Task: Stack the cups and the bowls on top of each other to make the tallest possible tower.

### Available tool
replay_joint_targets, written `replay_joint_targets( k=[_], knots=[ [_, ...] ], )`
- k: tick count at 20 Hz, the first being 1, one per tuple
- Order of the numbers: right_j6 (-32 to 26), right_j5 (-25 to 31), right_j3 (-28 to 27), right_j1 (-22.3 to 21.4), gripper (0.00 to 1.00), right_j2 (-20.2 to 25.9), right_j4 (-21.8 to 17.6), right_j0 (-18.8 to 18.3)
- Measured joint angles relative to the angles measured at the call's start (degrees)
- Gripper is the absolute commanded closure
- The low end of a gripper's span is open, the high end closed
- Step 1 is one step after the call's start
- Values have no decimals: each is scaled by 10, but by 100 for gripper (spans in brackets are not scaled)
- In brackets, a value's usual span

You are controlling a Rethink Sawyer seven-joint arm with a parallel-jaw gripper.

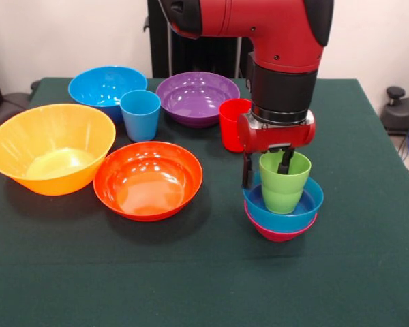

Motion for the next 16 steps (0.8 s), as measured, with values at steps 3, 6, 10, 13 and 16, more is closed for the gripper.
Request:
replay_joint_targets(
  k=[3,6,10,13,16],
  knots=[
    [0,-1,-4,0,0,-5,0,4],
    [0,-5,-14,0,0,-11,0,11],
    [0,-11,-22,0,0,-18,0,18],
    [0,-15,-27,0,0,-22,0,21],
    [0,-15,-31,0,0,-23,0,21]
  ],
)
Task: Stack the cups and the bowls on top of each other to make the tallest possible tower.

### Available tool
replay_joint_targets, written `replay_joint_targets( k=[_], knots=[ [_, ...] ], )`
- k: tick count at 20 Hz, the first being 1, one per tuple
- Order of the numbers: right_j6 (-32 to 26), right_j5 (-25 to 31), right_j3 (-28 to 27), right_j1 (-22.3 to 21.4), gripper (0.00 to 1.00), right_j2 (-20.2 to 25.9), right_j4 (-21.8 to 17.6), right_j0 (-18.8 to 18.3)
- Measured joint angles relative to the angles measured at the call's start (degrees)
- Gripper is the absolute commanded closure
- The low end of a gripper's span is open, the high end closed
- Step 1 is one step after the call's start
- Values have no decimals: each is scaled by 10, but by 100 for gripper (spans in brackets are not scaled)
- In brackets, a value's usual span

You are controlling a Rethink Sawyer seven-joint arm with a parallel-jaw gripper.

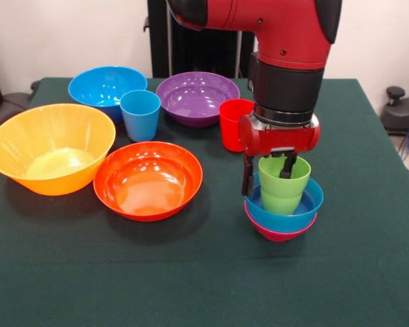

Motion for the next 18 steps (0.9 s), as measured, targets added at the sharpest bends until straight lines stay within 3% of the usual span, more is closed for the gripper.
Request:
replay_joint_targets(
  k=[9,18],
  knots=[
    [0,0,-2,0,0,1,0,-2],
    [0,8,19,-11,0,32,8,-41]
  ],
)
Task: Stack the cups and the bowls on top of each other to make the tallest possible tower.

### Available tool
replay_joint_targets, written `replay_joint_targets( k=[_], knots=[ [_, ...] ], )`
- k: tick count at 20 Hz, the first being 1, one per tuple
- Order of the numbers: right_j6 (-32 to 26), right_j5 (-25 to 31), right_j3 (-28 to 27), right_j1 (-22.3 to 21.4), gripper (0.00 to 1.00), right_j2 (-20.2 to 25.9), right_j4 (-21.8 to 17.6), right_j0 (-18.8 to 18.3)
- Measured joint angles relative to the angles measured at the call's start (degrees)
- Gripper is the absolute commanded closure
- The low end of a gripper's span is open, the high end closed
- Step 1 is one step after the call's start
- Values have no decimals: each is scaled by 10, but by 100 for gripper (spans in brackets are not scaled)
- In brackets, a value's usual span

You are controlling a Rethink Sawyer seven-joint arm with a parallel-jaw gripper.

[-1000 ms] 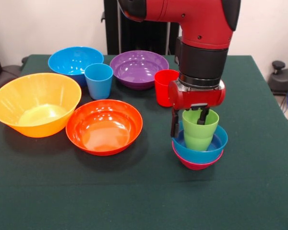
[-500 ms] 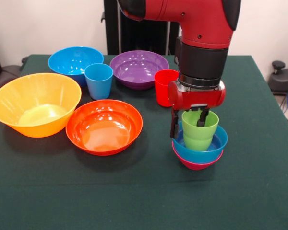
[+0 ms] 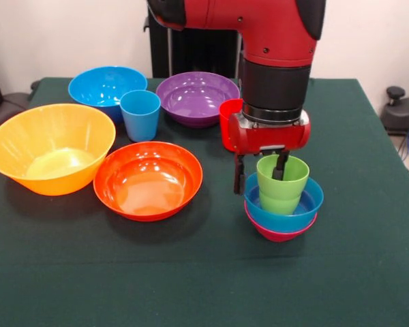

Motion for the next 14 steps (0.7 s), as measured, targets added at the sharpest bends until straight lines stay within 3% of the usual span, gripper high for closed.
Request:
replay_joint_targets(
  k=[14],
  knots=[
    [0,66,9,-56,0,30,22,-13]
  ],
)
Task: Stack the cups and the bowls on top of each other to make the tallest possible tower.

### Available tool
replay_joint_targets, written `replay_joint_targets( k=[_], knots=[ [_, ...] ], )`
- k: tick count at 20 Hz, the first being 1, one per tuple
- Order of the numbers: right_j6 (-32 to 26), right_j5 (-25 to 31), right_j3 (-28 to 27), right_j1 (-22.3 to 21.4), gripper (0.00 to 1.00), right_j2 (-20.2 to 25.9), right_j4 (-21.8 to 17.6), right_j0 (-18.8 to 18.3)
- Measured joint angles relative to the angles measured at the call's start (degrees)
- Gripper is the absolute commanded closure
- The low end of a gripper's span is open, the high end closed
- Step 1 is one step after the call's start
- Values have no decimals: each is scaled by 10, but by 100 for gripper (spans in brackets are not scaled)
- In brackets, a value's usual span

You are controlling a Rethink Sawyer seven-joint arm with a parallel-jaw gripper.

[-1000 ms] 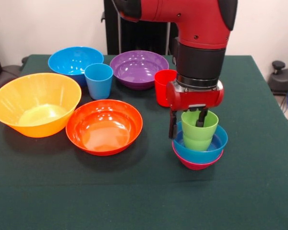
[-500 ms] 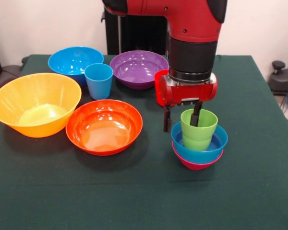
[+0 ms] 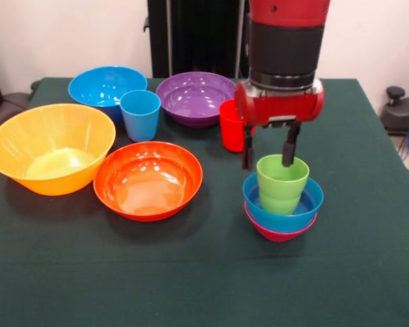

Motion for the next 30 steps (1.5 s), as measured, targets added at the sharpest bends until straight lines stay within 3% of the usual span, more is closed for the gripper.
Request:
replay_joint_targets(
  k=[8,15,18,25,30],
  knots=[
    [0,80,0,-43,0,21,20,-8],
    [-3,162,1,-90,0,64,25,-57],
    [-25,169,1,-106,0,96,19,-116],
    [-82,162,1,-106,0,130,-11,-198],
    [-101,132,4,-95,0,143,-47,-222]
  ],
)
